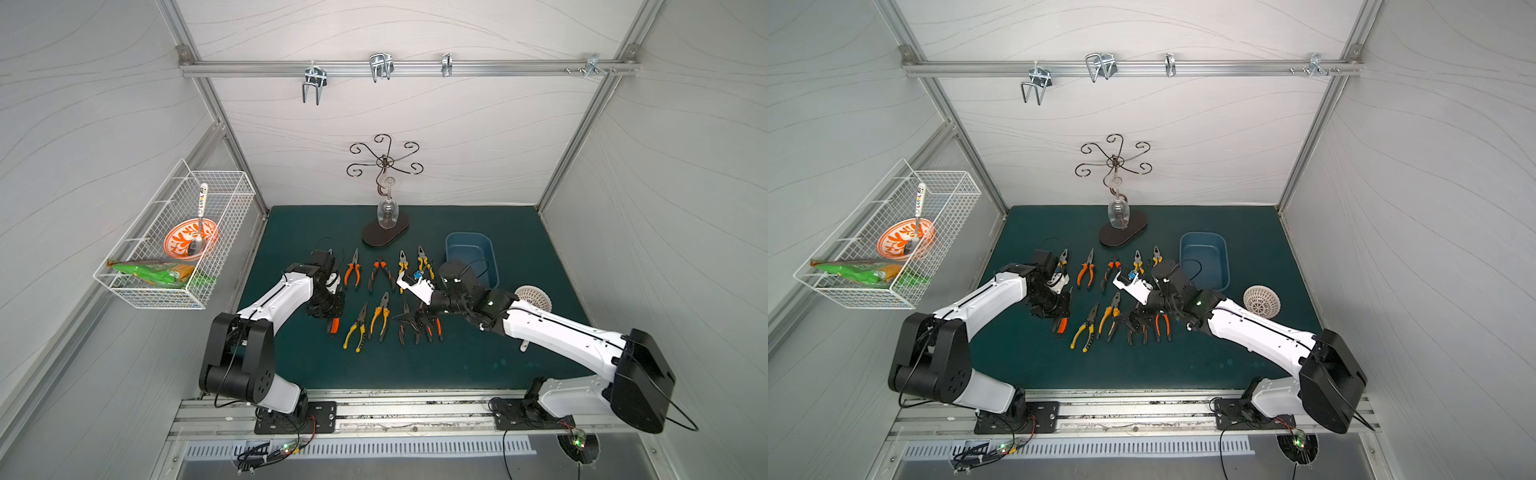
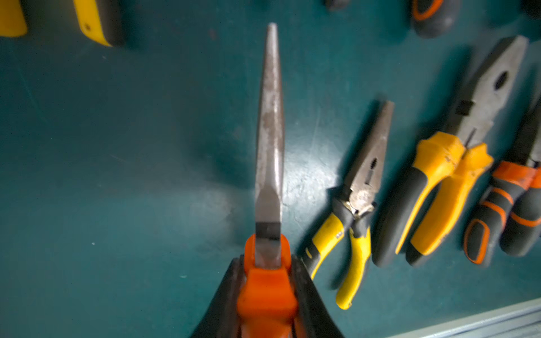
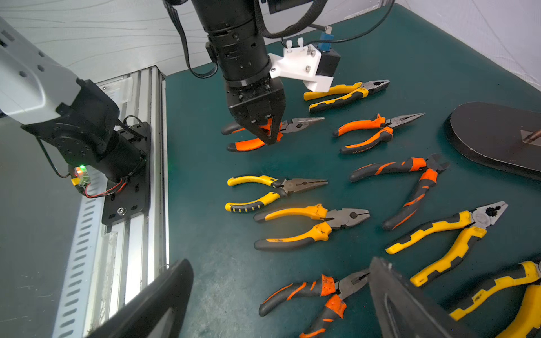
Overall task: Take the pliers out of the storage box
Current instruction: Place the pliers at the center of the board.
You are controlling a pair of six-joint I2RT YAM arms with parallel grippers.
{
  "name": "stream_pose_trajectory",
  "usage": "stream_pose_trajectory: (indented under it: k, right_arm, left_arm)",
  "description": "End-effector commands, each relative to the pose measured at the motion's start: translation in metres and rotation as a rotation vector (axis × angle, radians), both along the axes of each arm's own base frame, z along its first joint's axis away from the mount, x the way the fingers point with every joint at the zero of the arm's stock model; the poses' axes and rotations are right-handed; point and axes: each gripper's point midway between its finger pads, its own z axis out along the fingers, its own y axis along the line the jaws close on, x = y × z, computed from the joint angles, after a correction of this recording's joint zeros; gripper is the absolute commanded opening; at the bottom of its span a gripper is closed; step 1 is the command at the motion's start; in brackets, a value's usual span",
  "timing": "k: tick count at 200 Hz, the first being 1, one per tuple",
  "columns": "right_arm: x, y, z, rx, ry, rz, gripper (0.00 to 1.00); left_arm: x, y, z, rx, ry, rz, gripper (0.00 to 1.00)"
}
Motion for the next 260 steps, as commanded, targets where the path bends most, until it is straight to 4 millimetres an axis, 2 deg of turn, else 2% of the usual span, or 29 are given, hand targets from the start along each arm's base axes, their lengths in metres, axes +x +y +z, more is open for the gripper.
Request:
stream_pose_trajectory:
  k: [1, 52, 111, 137, 148, 175, 199, 232, 260]
  right_arm:
    - [0.003, 0.002, -0.005, -0.007, -0.022, -0.004, 0.99]
    - [0.010, 0.001, -0.007, -0.006, -0.017, -0.020, 0.99]
    - [0.012, -0.002, -0.005, 0.001, -0.016, -0.030, 0.99]
    - [0.013, -0.004, -0.002, 0.008, -0.021, -0.037, 0.99]
    - [0.013, -0.004, 0.000, 0.011, -0.022, -0.036, 0.99]
    - [0.014, -0.005, -0.001, 0.009, -0.021, -0.042, 0.99]
    - [0.013, -0.006, 0.000, 0.009, -0.021, -0.043, 0.99]
    - [0.015, -0.006, 0.000, 0.008, -0.024, -0.050, 0.99]
    - [0.015, -0.006, -0.001, 0.006, -0.022, -0.051, 0.99]
  left_arm:
    - [0.006, 0.002, 0.004, 0.009, 0.017, 0.001, 0.00]
    - [-0.002, -0.003, -0.013, -0.010, 0.119, 0.033, 0.00]
    - [-0.007, 0.004, -0.023, 0.035, 0.177, 0.072, 0.01]
    - [-0.007, 0.007, -0.022, 0.050, 0.169, 0.079, 0.11]
    - [-0.007, 0.009, -0.021, 0.059, 0.161, 0.084, 0.24]
    - [-0.005, 0.014, -0.019, 0.085, 0.141, 0.097, 0.37]
    - [-0.005, 0.015, -0.018, 0.090, 0.138, 0.100, 0.48]
    - [-0.005, 0.020, -0.017, 0.116, 0.131, 0.112, 0.55]
    - [-0.003, 0.027, -0.014, 0.155, 0.111, 0.127, 0.68]
